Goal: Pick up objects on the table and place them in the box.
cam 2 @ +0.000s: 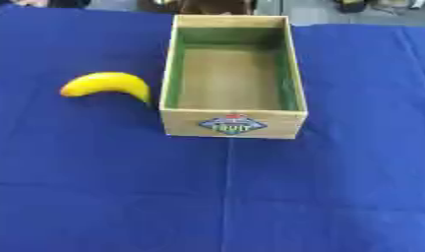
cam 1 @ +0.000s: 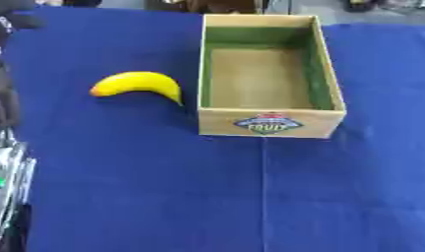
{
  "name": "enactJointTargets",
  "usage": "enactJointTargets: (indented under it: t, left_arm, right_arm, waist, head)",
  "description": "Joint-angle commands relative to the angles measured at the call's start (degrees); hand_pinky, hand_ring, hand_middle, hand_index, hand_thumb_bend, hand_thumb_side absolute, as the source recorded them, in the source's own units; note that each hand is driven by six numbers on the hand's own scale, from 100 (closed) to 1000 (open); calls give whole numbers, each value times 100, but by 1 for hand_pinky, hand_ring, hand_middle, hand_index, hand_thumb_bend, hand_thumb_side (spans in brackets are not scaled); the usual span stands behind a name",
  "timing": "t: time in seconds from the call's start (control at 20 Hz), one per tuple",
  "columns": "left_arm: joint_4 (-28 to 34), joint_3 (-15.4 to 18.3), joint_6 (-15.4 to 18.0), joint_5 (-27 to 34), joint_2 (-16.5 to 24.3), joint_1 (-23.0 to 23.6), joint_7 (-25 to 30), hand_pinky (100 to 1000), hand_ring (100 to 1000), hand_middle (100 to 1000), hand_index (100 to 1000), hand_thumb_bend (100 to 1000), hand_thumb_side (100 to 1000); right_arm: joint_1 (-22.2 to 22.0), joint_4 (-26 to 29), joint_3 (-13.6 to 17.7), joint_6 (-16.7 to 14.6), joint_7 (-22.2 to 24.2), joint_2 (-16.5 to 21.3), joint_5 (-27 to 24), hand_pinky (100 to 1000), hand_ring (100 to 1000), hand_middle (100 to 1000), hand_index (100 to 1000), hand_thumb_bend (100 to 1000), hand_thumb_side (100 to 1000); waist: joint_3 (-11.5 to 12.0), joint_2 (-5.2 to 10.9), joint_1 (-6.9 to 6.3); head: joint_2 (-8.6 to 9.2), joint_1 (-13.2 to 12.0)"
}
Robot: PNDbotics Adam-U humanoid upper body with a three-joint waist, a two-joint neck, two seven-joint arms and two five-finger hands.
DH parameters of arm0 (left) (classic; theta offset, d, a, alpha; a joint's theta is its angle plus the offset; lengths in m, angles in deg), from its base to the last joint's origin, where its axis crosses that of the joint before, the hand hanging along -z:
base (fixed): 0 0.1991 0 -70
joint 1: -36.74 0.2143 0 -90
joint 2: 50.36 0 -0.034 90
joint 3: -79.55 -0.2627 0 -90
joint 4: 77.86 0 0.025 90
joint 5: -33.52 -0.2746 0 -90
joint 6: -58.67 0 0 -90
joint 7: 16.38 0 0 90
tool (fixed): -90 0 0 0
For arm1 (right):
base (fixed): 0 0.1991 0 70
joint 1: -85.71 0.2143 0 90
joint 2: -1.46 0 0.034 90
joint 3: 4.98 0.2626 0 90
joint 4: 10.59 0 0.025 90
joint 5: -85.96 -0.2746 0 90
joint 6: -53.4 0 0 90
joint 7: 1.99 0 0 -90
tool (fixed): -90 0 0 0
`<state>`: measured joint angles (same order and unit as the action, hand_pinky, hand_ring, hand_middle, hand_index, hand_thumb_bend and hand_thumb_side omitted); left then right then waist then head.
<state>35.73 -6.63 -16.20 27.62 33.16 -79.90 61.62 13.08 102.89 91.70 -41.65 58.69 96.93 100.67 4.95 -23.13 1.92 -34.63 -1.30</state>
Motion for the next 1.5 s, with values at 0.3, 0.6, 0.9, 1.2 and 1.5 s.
enactJointTargets:
  t: [0.3, 0.6, 0.9, 1.2, 1.5]
  left_arm:
    - [100, 69, -9, -60, 147, -48, 4, 585, 651, 659, 911, 400, 901]
    - [100, 132, -381, -831, 986, -315, 264, 599, 679, 690, 930, 397, 896]
    - [85, -196, -1219, -2353, 2082, -846, 967, 609, 712, 737, 940, 354, 870]
    - [-322, -618, -1491, -3089, 2673, -1392, 2127, 643, 773, 789, 957, 336, 877]
    - [-924, -926, -1262, -3479, 2827, -1887, 3107, 663, 796, 810, 972, 330, 887]
  right_arm:
    - [31, 111, 36, -15, -4, 154, -54, 783, 737, 763, 922, 100, 1000]
    - [7, 111, 32, -12, 1, 180, -47, 784, 738, 763, 922, 100, 1000]
    - [-2, 111, 10, -14, 30, 199, -57, 784, 739, 763, 922, 100, 1000]
    - [-12, 111, -8, -16, 56, 220, -66, 784, 739, 763, 922, 100, 1000]
    - [-18, 111, -25, -15, 80, 236, -75, 785, 739, 763, 921, 100, 1000]
  waist:
    - [5, 105, -11]
    - [-6, 141, -48]
    - [-50, 181, -87]
    - [-96, 214, -115]
    - [-119, 230, -127]
  head:
    - [6, 8]
    - [-38, -20]
    - [-57, -64]
    - [-65, -91]
    - [-77, -100]
